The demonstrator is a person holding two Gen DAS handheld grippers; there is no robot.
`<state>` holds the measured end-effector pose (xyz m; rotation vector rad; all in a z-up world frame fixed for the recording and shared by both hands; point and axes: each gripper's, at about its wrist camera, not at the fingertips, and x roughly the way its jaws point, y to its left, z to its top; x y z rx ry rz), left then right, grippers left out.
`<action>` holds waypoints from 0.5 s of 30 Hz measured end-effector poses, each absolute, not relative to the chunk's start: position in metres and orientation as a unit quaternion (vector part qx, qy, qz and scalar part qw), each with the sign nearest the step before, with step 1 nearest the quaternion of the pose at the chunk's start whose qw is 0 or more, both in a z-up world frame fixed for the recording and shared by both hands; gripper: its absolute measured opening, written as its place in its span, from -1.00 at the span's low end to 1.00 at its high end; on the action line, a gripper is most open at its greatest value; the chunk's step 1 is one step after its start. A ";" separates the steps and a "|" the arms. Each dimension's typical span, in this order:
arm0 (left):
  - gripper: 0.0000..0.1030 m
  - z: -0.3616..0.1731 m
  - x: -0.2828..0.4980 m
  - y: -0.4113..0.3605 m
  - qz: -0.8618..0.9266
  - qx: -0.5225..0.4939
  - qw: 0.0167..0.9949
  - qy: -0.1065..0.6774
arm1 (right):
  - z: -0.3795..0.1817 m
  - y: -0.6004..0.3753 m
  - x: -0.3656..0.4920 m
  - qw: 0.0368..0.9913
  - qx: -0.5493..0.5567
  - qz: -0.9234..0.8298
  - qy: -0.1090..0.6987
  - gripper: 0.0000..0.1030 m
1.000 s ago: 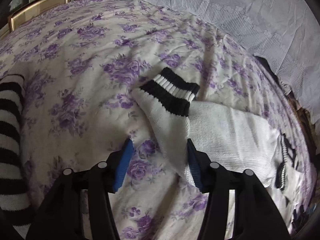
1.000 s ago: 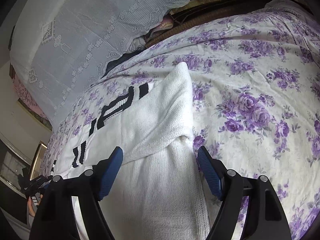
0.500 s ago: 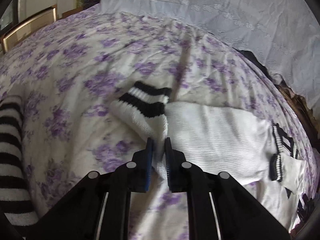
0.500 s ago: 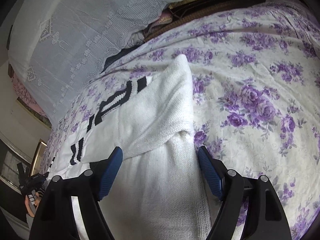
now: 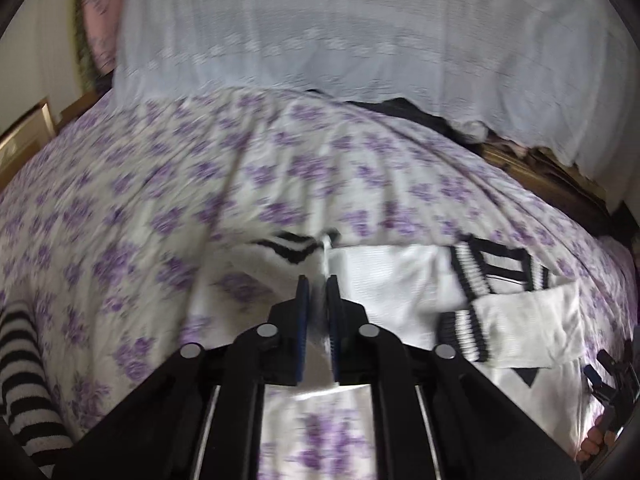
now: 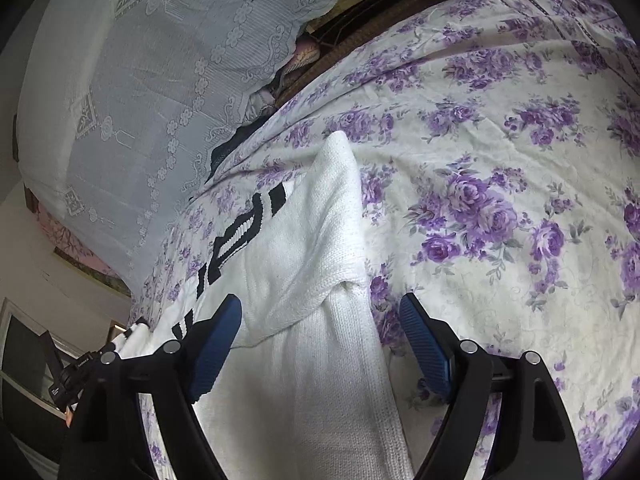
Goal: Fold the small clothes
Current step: 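Lift the held sleeve with the left gripper and fold it across the sweater body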
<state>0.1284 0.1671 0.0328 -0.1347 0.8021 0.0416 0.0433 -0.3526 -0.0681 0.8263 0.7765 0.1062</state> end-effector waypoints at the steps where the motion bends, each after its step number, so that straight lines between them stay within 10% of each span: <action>1: -0.91 0.037 0.129 0.154 0.011 -0.056 0.921 0.385 | -0.069 -0.353 0.043 0.840 0.395 0.051 0.368 0.62; 11: -0.80 0.028 0.120 0.086 0.000 0.058 0.923 0.382 | -0.071 -0.359 0.040 0.829 0.414 0.066 0.369 0.66; 13: -0.25 0.015 0.115 0.090 0.025 0.081 0.917 0.389 | -0.072 -0.357 0.041 0.827 0.414 0.070 0.373 0.68; 15: -0.11 0.003 0.110 0.096 0.051 0.097 0.914 0.390 | -0.072 -0.353 0.043 0.828 0.408 0.071 0.378 0.69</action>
